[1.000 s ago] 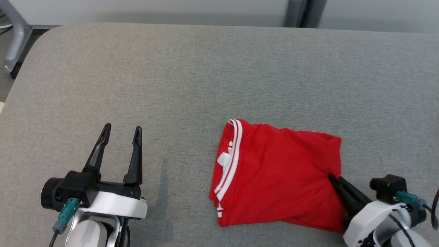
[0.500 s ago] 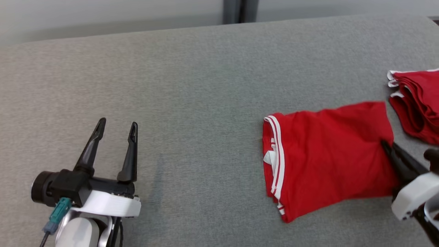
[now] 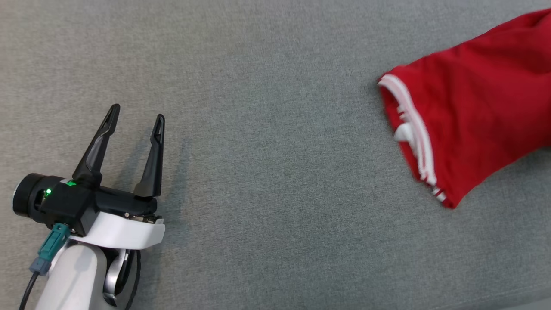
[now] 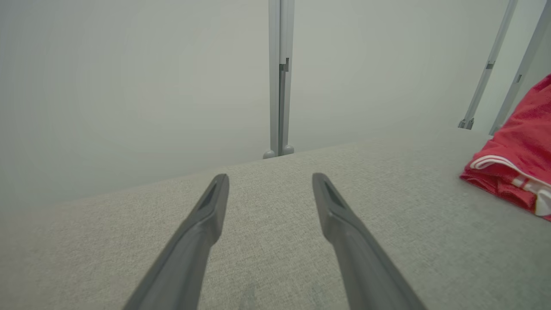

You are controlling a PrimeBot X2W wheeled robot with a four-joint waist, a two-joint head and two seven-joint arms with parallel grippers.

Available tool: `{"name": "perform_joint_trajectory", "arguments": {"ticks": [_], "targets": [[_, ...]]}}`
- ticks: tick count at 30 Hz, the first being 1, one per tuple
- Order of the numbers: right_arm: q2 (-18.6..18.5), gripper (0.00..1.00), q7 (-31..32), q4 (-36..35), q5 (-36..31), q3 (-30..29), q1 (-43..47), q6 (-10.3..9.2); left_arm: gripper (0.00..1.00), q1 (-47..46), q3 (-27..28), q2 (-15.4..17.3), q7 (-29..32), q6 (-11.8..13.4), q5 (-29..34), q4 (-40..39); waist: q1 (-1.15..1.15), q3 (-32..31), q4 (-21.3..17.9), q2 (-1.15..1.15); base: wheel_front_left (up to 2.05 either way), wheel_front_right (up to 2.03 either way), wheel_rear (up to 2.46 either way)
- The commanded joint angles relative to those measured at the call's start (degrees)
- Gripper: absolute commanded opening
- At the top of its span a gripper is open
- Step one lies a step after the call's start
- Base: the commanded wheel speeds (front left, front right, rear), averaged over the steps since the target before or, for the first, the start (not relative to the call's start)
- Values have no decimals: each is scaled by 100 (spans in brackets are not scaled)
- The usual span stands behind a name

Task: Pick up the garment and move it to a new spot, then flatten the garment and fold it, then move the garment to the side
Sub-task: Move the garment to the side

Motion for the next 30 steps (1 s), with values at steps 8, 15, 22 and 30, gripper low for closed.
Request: {"name": "perform_joint_trajectory", "arguments": {"ticks": [8,15,22,30], "targets": [[-592,0,-78,99,138,-964,47,-1,100,-194,59,193,64,31,70,-267,0,331,-270,0,0,0,0],[-563,0,-111,571,218,-1402,-150,-1,100,-374,60,386,239,-23,113,-564,0,581,-378,0,0,0,0],[-250,100,-401,1300,35,-1564,-542,-1,100,-410,69,529,372,-21,150,-792,0,708,-397,0,0,0,0],[88,100,-838,1504,40,-1557,-472,-1,100,-255,46,474,325,43,51,-775,0,524,-387,0,0,0,0]]}}
